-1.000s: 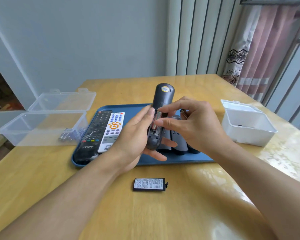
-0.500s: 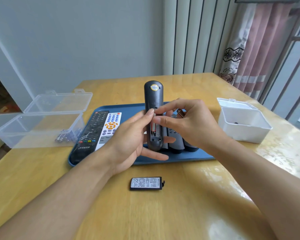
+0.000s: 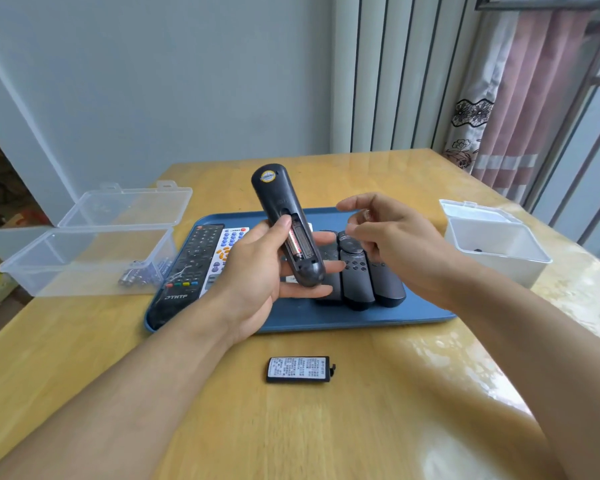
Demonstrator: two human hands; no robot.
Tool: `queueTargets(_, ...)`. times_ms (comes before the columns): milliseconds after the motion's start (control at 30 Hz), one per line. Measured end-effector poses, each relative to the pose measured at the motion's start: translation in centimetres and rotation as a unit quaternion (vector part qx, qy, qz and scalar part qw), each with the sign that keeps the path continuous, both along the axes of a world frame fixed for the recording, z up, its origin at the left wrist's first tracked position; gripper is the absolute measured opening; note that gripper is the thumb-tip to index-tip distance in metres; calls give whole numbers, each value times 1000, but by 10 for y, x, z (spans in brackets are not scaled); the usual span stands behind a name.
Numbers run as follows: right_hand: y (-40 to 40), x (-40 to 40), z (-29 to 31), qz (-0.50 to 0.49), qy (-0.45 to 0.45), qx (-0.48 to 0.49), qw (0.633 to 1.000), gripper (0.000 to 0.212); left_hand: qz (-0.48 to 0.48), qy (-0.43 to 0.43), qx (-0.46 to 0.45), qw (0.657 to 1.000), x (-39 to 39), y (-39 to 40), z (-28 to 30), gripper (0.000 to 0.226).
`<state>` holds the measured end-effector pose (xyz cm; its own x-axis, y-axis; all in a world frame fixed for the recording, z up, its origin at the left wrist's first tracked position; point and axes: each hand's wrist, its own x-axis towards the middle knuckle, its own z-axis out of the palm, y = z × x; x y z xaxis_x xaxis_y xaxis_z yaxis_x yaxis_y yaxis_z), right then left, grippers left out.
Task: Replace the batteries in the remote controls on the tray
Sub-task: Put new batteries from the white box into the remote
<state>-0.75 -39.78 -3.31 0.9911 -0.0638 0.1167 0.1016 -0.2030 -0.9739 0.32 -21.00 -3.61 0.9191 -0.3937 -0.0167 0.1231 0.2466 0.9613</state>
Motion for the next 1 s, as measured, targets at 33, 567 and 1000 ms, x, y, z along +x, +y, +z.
queueTargets(33, -1, 1, 0, 6, 1, 9, 1000, 29, 3, -4, -5, 1000, 0, -1, 0, 40)
queueTargets(567, 14, -10, -3, -18, -180, -84, 980, 12, 53, -33, 2, 998, 9, -3, -9, 18)
queueTargets(1000, 19, -13, -8, -17, -254, -182, 950, 14, 76, -43, -21, 996, 9, -5, -9, 16)
